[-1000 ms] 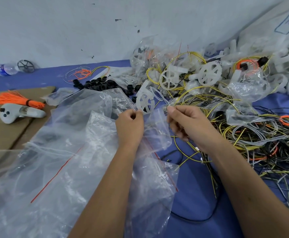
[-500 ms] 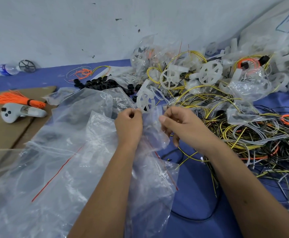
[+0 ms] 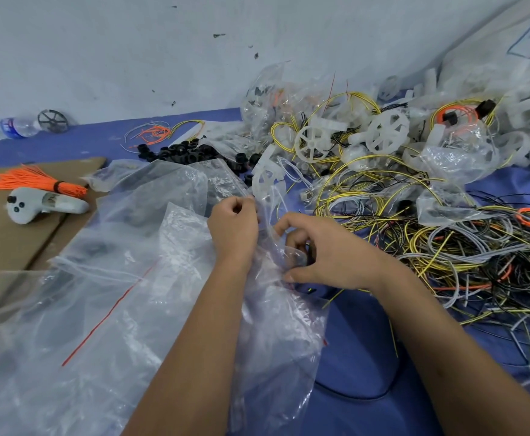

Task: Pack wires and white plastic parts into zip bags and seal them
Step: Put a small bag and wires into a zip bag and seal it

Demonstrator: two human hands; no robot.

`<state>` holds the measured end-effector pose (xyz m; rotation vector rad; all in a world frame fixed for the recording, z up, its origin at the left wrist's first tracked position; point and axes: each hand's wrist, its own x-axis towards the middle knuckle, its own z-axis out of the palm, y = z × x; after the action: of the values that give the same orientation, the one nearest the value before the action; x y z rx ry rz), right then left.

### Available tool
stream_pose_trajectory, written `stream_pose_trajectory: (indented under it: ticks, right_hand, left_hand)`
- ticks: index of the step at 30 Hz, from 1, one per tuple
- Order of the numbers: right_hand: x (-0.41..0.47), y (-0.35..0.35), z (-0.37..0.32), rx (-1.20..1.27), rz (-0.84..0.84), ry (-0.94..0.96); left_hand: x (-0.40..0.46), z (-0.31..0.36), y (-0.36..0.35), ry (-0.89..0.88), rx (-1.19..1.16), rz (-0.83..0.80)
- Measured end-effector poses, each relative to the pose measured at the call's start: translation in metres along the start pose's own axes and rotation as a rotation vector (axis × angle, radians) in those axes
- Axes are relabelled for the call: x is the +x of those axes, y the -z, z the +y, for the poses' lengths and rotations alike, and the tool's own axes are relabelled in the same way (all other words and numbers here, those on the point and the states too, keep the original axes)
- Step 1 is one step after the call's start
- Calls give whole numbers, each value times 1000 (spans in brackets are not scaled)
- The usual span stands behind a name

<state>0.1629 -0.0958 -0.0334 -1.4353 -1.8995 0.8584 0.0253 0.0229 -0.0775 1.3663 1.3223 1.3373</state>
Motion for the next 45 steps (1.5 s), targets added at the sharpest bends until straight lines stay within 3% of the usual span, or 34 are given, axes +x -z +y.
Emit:
stream_pose_trajectory:
  ticks: [5,13,21,28,30,33,35,40,42,45]
  right_hand:
    - [-4,13,3,192,12,-34]
    - [-6,12,4,105,-65,-53]
    - [2,8,7,106,182,99]
    - [-3,28,14,198,519,24]
    - [-3,25,10,178,499,-19]
    - [0,6,1,115,311,-77]
    - [4,-1,1,89,322,-49]
    - [3,10,5,466,352,-61]
    - [5,8,9,416,429,-77]
    - [11,7,17,206,689,-78]
  left_hand:
    - [1,-2,-1,6,3,5]
    - [0,0,0,10,18,4]
    - [-1,1,-1,19,18,-1]
    - [-3,3,1,19,20,-12]
    - [-5,4,1,5,27,-17]
    - [-8,7,1,-43,72,-18]
    - [-10,8,0,-68,99,-23]
    - [-9,7,9,-75,215,4]
    - [-10,8,13,-117,308,0]
    - [-16,13,13,-196,499,-16]
